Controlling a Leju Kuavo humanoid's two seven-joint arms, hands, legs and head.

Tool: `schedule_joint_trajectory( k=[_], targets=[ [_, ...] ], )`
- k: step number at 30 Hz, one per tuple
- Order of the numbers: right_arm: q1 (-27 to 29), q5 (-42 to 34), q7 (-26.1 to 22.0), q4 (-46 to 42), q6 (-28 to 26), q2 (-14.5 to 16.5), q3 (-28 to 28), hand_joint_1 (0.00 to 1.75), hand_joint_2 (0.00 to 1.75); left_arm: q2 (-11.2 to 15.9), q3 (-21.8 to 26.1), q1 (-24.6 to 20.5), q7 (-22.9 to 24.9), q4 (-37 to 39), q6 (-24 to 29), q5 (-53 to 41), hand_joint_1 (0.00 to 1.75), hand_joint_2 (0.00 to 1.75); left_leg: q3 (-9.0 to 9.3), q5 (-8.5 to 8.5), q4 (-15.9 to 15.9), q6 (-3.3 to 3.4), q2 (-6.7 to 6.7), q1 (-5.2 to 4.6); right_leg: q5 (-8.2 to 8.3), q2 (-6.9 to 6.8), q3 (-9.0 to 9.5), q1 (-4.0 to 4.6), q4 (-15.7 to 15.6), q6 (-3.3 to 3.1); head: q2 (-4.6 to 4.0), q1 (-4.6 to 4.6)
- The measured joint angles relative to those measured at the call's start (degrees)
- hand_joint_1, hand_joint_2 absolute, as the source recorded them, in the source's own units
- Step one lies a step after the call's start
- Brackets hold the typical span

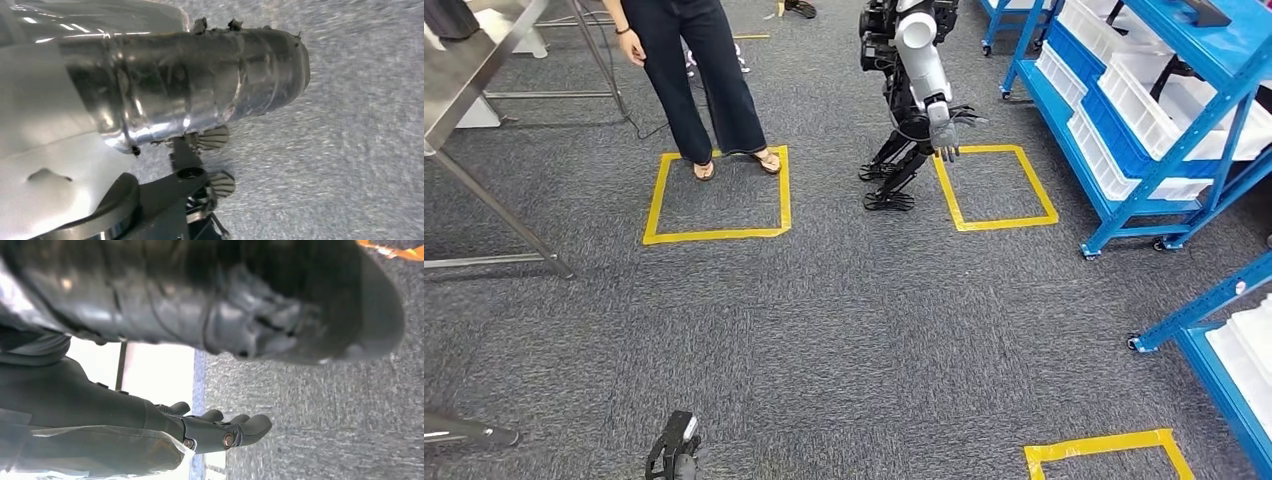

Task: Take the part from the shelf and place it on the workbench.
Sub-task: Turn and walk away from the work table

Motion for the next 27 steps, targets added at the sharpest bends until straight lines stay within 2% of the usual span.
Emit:
schedule_joint_trajectory(
  k=[2, 3, 4, 5, 6, 8, 10, 11, 12, 13, 14, 15, 16, 17, 18, 19, 21, 22, 23, 25, 26, 27],
  targets=[
    [-2.7, 0.0, -0.1, -0.7, 0.0, -0.1, 0.0, 0.0, 0.0, -0.2, 0.0, 2.4, 0.1, 0.5, 0.0, 0.0, 0.0, 0.0, 0.42, -0.56, 0.0, -0.24, 1.53, -0.32, 2.89, -2.87, 4.24, 0.98, -7.8, -1.13, 0.0, -0.02],
    [-4.4, 0.0, -0.2, -1.4, 0.0, -0.1, 0.0, 0.0, 0.0, -0.2, -0.1, 4.0, 0.2, 1.1, 0.0, 0.0, 0.0, 0.0, 0.56, -0.8, 0.0, -0.4, 2.35, -0.44, 3.44, -3.74, 5.34, 1.29, -9.8, -1.48, 0.0, -0.05],
    [-6.2, 0.0, -0.3, -2.5, 0.0, -0.1, 0.0, 0.0, 0.0, -0.3, -0.1, 5.7, 0.2, 2.1, 0.0, 0.0, 0.0, 0.0, 0.66, -0.99, 0.0, -0.55, 3.18, -0.55, 3.57, -3.84, 5.74, 1.46, -10.6, -1.65, 0.0, -0.08],
    [-7.9, 0.0, -0.4, -3.7, 0.0, -0.1, 0.0, 0.0, 0.0, -0.3, -0.2, 7.3, 0.3, 3.3, 0.0, 0.0, 0.0, 0.0, 0.86, -1.1, 0.0, -0.71, 4.01, -0.56, 3.74, -3.03, 5.75, 1.38, -10.8, -1.73, 0.0, -0.1],
    [-9.5, 0.0, -0.4, -5.0, 0.0, 0.0, 0.0, 0.0, 0.0, -0.2, -0.3, 8.9, 0.2, 4.5, 0.0, 0.0, 0.0, 0.0, 1.02, -1.37, 0.1, -0.94, 4.16, -0.54, 3.97, -2.28, 5.88, 1.21, -11.2, -1.81, 0.0, -0.1],
    [-12.7, 0.0, -0.5, -7.9, 0.0, 0.1, 0.0, 0.0, 0.0, 0.0, -0.4, 12.0, 0.3, 7.3, 0.0, 0.0, 0.0, 0.0, 0.04, -3.29, 2.9, -1.71, 1.94, -0.31, 4.45, -0.88, 6.31, 0.66, -12.1, -1.99, 0.0, -0.21],
    [-15.8, 0.0, -0.6, -11.1, 0.0, 0.1, 0.0, 0.0, 0.0, 0.3, -0.5, 15.0, 0.4, 10.5, 0.0, 0.0, 0.0, 0.0, -3.77, -6.85, 10.5, -2.62, -1.07, 0.4, 4.75, 0.78, 6.4, 0.22, -12.5, -2.06, 0.0, -0.38],
    [-17.1, 0.0, -0.6, -12.6, 0.0, 0.1, 0.0, 0.0, 0.0, 0.4, -0.5, 16.2, 0.4, 12.1, 0.0, 0.0, 0.0, 0.0, -5.98, -8.29, 14.5, -2.98, -1.53, 0.8, 4.85, 1.78, 6.29, 0.06, -12.4, -2.04, 0.0, -0.42],
    [-18.1, 0.0, -0.7, -13.8, 0.0, 0.1, 0.0, 0.0, 0.0, 0.5, -0.5, 17.2, 0.3, 13.3, 0.0, 0.0, 0.0, 0.0, -7.57, -8.76, 17.1, -3.29, -1.68, 1.14, 4.9, 2.84, 6.24, -0.12, -12.4, -1.9, 0.0, -0.46],
    [-18.5, 0.0, -0.6, -14.5, 0.0, 0.1, 0.0, 0.0, 0.0, 0.6, -0.5, 17.8, 0.2, 14.0, 0.0, 0.0, 0.0, 0.0, -8.15, -8.0, 17.5, -3.58, -1.8, 1.41, 4.92, 3.8, 6.24, -0.36, -12.4, -1.67, 0.0, -0.52],
    [-18.4, 0.0, -0.6, -14.9, 0.0, 0.1, 0.0, 0.0, 0.0, 0.6, -0.5, 17.8, 0.1, 14.4, 0.0, 0.0, 0.0, 0.0, -7.64, -6.2, 15.6, -3.88, -2.02, 1.65, 4.9, 4.56, 6.27, -0.65, -12.3, -1.36, 0.0, -0.56],
    [-17.9, 0.0, -0.5, -15.1, 0.0, 0.1, 0.0, 0.0, 0.0, 0.6, -0.5, 17.2, 0.1, 14.5, 0.0, 0.0, 0.0, 0.0, -6.24, -3.85, 11.9, -4.22, -2.62, 1.95, 4.82, 5.11, 6.29, -0.93, -12.1, -0.97, 0.0, -0.62],
    [-16.8, 0.0, -0.4, -15.0, 0.0, 0.0, 0.0, 0.0, 0.0, 0.5, -0.5, 16.1, 0.0, 14.4, 0.0, 0.0, 0.0, 0.0, -4.43, -1.75, 7.7, -4.55, -3.9, 2.32, 4.65, 5.45, 6.05, -1.09, -11.9, -0.51, 0.0, -0.8],
    [-15.6, 0.0, -0.3, -14.7, 0.0, 0.1, 0.0, 0.0, 0.0, 0.5, -0.6, 14.7, 0.0, 14.1, 0.0, 0.0, 0.0, 0.0, -2.98, -0.32, 4.4, -4.61, -4.98, 2.6, 4.42, 5.68, 5.73, -1.18, -11.6, -0.03, 0.0, -0.92],
    [-14.1, 0.0, -0.3, -14.1, 0.0, 0.1, -0.1, 0.0, 0.0, 0.4, -0.6, 13.2, 0.0, 13.6, 0.0, 0.0, 0.0, 0.0, -1.99, 0.37, 2.3, -4.46, -5.73, 2.76, 4.26, 5.98, 5.4, -1.23, -11.4, 0.45, 0.0, -0.92],
    [-12.5, 0.0, -0.2, -13.3, 0.0, 0.2, -0.1, 0.0, 0.0, 0.3, -0.6, 11.7, -0.1, 12.7, 0.0, 0.0, 0.0, 0.0, -1.55, 0.48, 1.4, -4.06, -5.94, 2.73, 4.22, 6.44, 5.1, -1.31, -11.4, 0.96, 0.0, -0.91],
    [-9.0, 0.0, -0.1, -10.9, 0.0, 0.3, -0.1, 0.0, 0.0, 0.1, -0.7, 8.4, -0.2, 10.4, 0.0, 0.0, 0.0, 0.0, -1.43, 0.65, 1.2, -2.93, -4.65, 2.48, 4.38, 7.33, 5.06, -1.67, -11.6, 1.83, 0.0, -0.64],
    [-7.1, 0.0, -0.1, -9.3, 0.0, 0.4, 0.0, 0.0, 0.0, 0.0, -0.7, 6.6, -0.3, 8.9, 0.0, 0.0, 0.0, 0.0, -1.43, 0.85, 1.0, -2.42, -4.08, 2.41, 3.93, 6.74, 4.77, -1.76, -10.9, 2.09, 0.0, -0.57],
    [-5.3, 0.0, 0.0, -7.8, 0.0, 0.4, 0.0, 0.0, 0.0, -0.1, -0.7, 4.9, -0.3, 7.4, 0.0, 0.0, 0.0, 0.0, -1.47, 1.05, 0.8, -1.98, -3.59, 2.35, 2.71, 5.5, 3.89, -1.77, -9.0, 2.19, 0.0, -0.42],
    [-2.3, 0.0, 0.1, -4.7, 0.0, 0.4, 0.0, 0.0, 0.0, -0.3, -0.7, 1.9, -0.3, 4.2, 0.1, 0.0, 0.0, 0.0, -1.65, 1.2, 0.7, -1.41, -2.73, 1.96, -1.55, 2.45, 0.38, -1.63, -1.6, 2.17, 0.0, -0.09],
    [-1.1, 0.0, 0.1, -3.3, 0.0, 0.3, 0.0, 0.0, 0.0, -0.3, -0.7, 0.8, -0.3, 2.9, 0.1, 0.0, 0.0, 0.0, -1.74, 1.16, 0.7, -1.25, -2.27, 1.68, -3.56, 1.7, -1.64, -1.54, 2.7, 2.13, 0.0, 0.0],
    [-0.3, 0.0, 0.1, -2.0, 0.0, 0.3, 0.0, 0.0, 0.0, -0.3, -0.7, 0.0, -0.2, 1.8, 0.1, 0.0, 0.0, 0.0, -1.78, 1.11, 0.7, -1.15, -1.75, 1.4, -4.71, 1.37, -3.0, -1.42, 5.7, 2.03, 0.0, 0.01]
  ],
)
